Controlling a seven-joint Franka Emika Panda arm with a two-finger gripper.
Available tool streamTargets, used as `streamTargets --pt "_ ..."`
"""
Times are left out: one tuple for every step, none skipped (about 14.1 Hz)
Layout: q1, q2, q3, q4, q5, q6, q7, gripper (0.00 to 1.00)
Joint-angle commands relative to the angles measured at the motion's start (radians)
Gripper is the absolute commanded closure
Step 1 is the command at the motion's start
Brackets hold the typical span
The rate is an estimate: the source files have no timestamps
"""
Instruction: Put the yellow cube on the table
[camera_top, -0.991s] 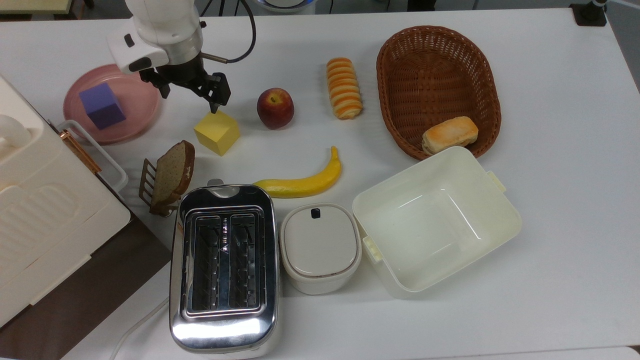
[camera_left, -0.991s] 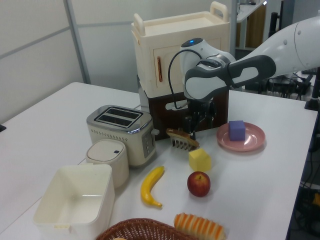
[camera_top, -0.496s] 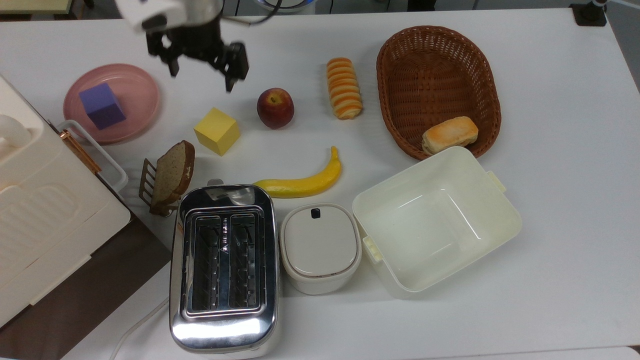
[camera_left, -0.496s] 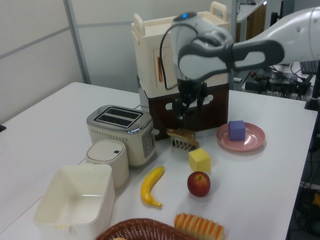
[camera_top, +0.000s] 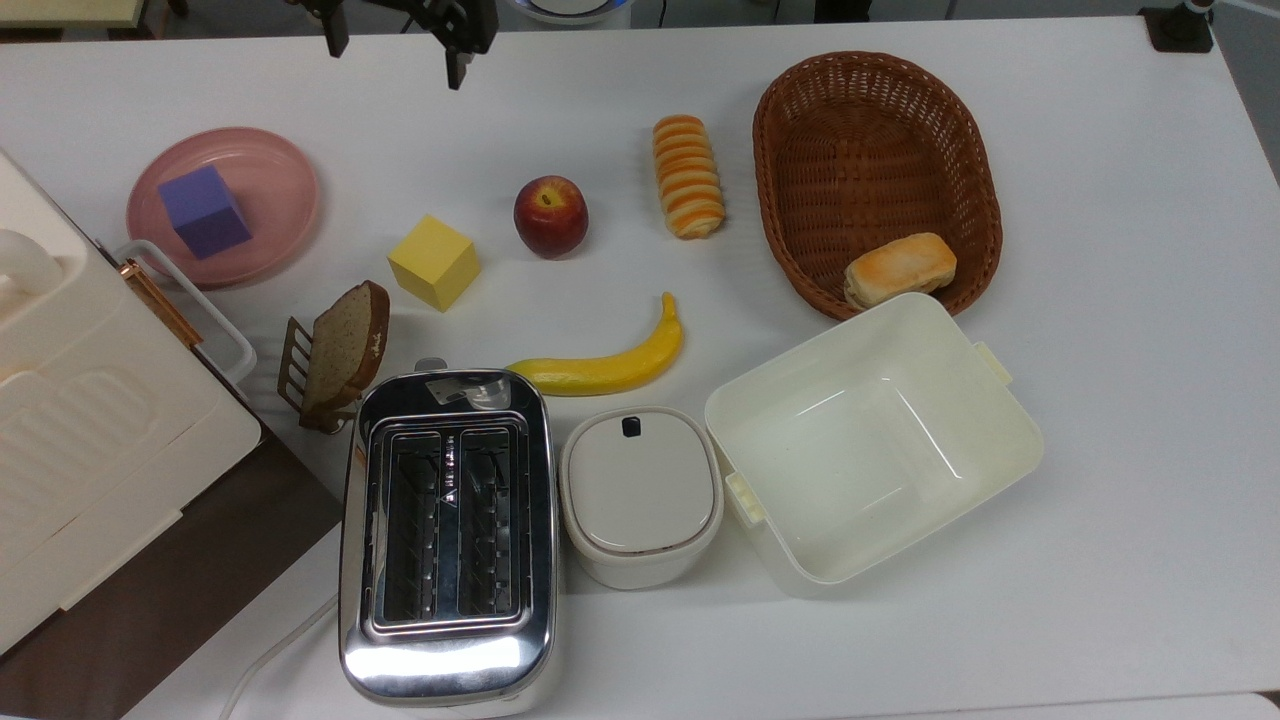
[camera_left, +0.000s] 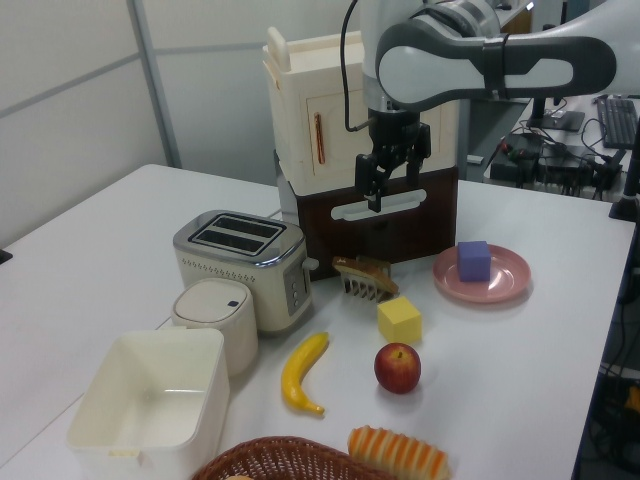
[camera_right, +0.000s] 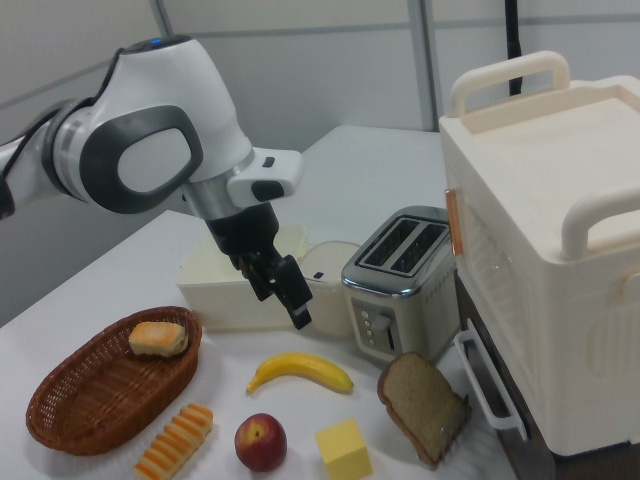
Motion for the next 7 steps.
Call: streamTargets --pt "0.017 0.003 -0.041 0.001 0.027 -0.014 -0.052 0.0" --pt "0.017 0.001 -0.041 0.001 0.027 -0.015 -0.053 0.0" --pt "0.018 0.001 -0.041 0.002 0.027 -0.016 -0.053 0.0" --pt "0.02 0.003 -0.04 0.007 0.027 -0.019 -0.053 0.0" --pt "0.021 0.003 -0.038 0.009 0.027 -0.023 -0.053 0.0" --pt "0.021 0.003 -0.037 0.009 0.027 -0.023 -0.053 0.0" --pt "0.021 0.004 -0.038 0.01 0.027 -0.023 -0.052 0.0"
